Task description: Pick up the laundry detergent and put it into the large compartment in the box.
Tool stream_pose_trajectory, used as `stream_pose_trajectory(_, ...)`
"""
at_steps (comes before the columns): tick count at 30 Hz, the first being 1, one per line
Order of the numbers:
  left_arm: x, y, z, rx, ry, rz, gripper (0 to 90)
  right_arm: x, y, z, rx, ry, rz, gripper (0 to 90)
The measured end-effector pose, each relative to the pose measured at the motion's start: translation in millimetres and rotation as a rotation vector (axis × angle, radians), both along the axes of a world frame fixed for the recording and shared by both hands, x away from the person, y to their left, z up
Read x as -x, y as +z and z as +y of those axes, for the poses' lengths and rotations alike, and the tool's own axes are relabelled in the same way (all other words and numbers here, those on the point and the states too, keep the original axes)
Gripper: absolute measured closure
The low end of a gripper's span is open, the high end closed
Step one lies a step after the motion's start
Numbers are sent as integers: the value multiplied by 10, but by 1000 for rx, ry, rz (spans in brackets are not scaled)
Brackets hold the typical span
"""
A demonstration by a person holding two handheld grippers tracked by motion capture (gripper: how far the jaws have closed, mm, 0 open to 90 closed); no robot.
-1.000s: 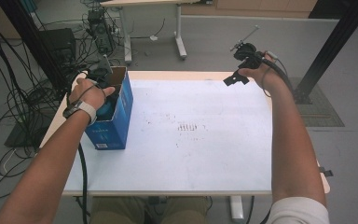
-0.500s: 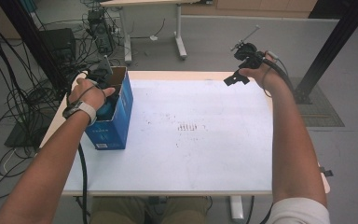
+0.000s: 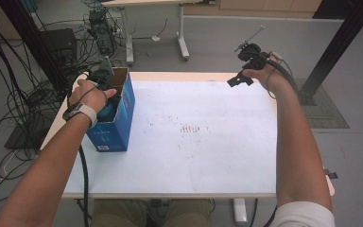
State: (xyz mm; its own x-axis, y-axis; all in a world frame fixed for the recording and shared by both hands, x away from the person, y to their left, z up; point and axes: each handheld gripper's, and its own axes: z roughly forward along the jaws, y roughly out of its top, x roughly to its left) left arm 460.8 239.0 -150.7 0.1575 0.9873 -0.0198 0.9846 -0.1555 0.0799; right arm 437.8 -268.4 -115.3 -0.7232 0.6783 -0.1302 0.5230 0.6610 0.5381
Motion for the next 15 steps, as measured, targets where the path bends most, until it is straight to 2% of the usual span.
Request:
stream_pose_trajectory(7,37,27,4,-1,-9,-18,285,12,5,-3,-2,-1,-1,120)
stream_pose_trajectory(15,49,58,23,7,-21,-20,284,27,19,2,-2,-2,-3,120)
